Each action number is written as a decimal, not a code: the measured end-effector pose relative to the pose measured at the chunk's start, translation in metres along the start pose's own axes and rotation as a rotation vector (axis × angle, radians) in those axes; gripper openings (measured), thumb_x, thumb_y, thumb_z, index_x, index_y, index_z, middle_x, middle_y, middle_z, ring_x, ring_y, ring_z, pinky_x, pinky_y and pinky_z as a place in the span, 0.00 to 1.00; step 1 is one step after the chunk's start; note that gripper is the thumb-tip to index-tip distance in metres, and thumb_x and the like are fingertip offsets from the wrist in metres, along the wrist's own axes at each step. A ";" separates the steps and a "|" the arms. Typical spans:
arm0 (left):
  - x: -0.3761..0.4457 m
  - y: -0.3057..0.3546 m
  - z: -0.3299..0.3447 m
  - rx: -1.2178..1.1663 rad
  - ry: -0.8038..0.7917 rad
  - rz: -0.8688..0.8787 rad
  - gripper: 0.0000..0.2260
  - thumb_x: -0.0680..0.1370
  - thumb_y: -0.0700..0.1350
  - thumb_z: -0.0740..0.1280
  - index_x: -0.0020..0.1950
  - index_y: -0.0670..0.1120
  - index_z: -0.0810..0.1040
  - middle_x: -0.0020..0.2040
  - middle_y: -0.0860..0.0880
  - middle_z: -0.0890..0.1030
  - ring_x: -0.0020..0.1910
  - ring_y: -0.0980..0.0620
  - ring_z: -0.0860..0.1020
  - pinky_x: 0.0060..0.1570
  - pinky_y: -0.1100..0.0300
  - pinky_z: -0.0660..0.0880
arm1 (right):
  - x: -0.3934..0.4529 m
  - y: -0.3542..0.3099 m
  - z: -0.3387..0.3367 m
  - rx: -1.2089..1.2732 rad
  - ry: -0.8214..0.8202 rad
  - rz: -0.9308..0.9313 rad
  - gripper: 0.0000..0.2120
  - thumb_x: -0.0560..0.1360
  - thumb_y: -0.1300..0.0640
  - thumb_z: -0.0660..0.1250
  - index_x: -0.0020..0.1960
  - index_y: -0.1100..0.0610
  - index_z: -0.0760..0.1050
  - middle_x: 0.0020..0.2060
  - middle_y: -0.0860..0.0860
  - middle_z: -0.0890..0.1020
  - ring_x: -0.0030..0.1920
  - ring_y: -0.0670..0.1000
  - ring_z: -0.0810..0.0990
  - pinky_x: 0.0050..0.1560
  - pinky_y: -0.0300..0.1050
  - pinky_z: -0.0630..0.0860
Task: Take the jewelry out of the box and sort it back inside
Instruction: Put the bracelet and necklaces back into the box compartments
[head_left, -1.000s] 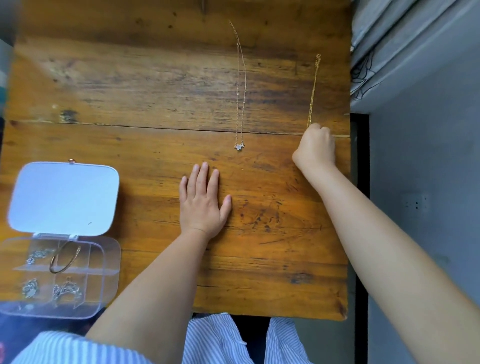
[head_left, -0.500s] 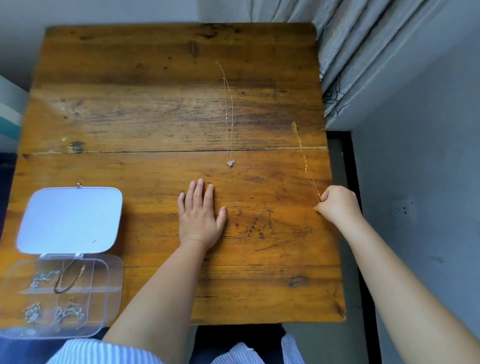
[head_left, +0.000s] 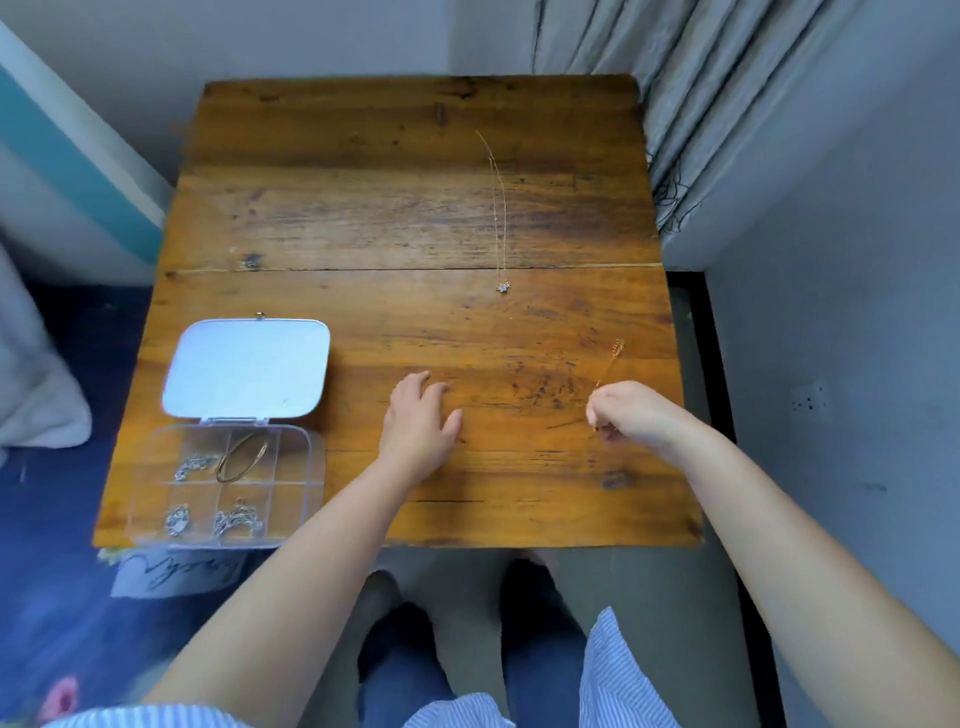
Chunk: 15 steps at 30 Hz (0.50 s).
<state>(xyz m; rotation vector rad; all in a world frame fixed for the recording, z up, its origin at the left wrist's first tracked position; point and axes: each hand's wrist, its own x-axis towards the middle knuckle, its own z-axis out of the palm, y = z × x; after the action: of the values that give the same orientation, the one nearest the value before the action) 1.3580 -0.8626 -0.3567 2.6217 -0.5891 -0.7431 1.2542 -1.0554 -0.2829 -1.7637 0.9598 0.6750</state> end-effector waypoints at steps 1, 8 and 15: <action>-0.011 -0.011 -0.009 -0.021 0.009 0.021 0.19 0.79 0.47 0.61 0.68 0.42 0.68 0.73 0.42 0.64 0.73 0.44 0.58 0.71 0.49 0.58 | -0.009 -0.010 0.009 -0.039 0.025 -0.049 0.19 0.75 0.67 0.52 0.26 0.57 0.65 0.29 0.53 0.68 0.33 0.52 0.67 0.39 0.45 0.69; -0.073 -0.119 -0.080 -0.077 0.088 0.093 0.17 0.78 0.44 0.63 0.65 0.39 0.71 0.67 0.41 0.72 0.67 0.44 0.67 0.68 0.54 0.61 | -0.057 -0.066 0.106 -0.289 0.307 -0.356 0.12 0.78 0.65 0.53 0.42 0.62 0.75 0.60 0.61 0.72 0.63 0.57 0.68 0.63 0.49 0.66; -0.107 -0.237 -0.132 0.002 0.174 -0.030 0.17 0.78 0.41 0.61 0.66 0.39 0.69 0.66 0.41 0.73 0.66 0.43 0.67 0.66 0.52 0.65 | -0.086 -0.112 0.231 0.625 0.175 -0.464 0.21 0.78 0.71 0.48 0.30 0.57 0.65 0.61 0.61 0.76 0.63 0.59 0.71 0.51 0.39 0.68</action>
<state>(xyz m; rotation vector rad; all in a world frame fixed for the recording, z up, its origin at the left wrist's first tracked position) 1.4179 -0.5809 -0.3099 2.6669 -0.5015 -0.5160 1.2995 -0.7915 -0.2441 -1.4090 0.7261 -0.0818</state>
